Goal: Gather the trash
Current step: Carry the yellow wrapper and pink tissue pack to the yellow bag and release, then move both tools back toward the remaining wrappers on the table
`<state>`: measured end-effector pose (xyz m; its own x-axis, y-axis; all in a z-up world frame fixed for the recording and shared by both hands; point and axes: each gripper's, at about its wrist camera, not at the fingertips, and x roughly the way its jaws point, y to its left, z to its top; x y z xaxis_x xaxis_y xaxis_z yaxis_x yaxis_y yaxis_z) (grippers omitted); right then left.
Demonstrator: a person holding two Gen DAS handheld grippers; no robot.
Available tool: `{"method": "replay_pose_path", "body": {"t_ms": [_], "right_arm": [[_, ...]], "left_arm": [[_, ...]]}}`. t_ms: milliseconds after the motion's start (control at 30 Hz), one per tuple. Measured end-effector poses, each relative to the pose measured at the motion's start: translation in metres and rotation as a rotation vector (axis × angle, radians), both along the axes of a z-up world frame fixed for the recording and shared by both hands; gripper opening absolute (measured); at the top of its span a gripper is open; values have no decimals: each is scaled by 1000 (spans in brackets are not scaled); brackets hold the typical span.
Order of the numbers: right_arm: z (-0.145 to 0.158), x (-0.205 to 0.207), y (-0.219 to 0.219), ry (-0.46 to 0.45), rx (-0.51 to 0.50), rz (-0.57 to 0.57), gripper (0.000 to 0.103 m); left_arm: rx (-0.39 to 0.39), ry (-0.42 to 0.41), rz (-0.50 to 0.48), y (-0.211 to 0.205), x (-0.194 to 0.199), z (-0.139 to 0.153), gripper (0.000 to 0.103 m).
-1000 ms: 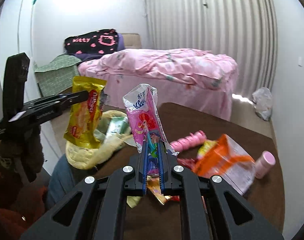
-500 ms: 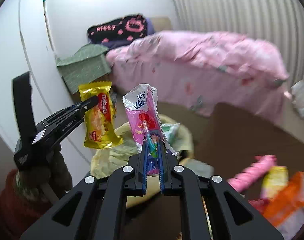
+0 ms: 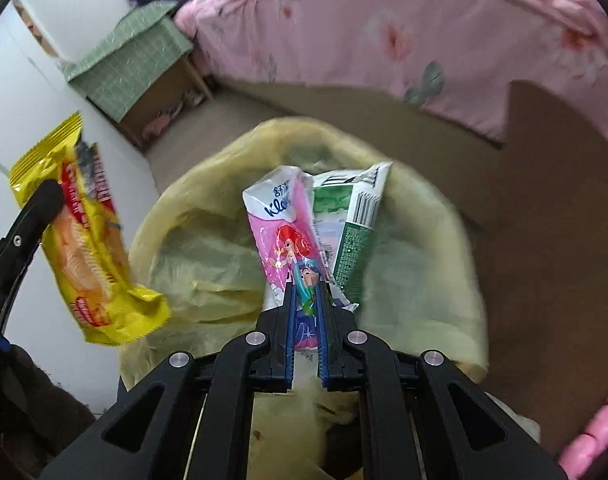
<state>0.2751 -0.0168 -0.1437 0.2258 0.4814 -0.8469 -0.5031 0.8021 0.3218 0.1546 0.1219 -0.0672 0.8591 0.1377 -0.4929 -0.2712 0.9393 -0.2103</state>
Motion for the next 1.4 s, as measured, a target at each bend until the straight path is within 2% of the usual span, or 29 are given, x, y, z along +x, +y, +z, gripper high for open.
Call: {"method": "replay_pose_path", "body": {"t_ms": [167, 233, 333, 467, 567, 633, 667, 700, 867, 1100, 1233, 1400], "right_arm": [[-13, 8, 14, 84, 22, 40, 10], [-14, 11, 11, 83, 15, 42, 10], [-3, 9, -4, 39, 19, 34, 10], [15, -3, -24, -27, 86, 6, 10], [21, -10, -28, -64, 77, 10, 11], [19, -11, -27, -65, 61, 21, 21], [19, -13, -28, -64, 67, 28, 29], [20, -17, -30, -66, 74, 33, 32], [32, -25, -39, -106, 89, 9, 34], [75, -61, -98, -236, 116, -73, 35], [93, -87, -151, -322, 106, -155, 36], [107, -130, -226, -438, 47, -291, 38]], "left_arm": [[-30, 36, 0, 3, 6, -14, 13], [-36, 36, 0, 4, 6, -15, 13], [-52, 30, 0, 6, 7, -16, 13], [-84, 33, -23, 4, 13, -18, 13], [-110, 78, -48, 3, 22, -25, 14], [-156, 100, -68, 5, 24, -28, 22], [-175, 102, -67, 6, 23, -28, 27], [-183, 96, -62, 6, 21, -24, 28], [-142, 49, -49, 3, 12, 2, 37], [-129, -11, -63, -8, -2, 37, 41], [-123, -31, -116, -29, -10, 50, 43], [-115, -30, -230, -73, -14, 56, 43]]}}
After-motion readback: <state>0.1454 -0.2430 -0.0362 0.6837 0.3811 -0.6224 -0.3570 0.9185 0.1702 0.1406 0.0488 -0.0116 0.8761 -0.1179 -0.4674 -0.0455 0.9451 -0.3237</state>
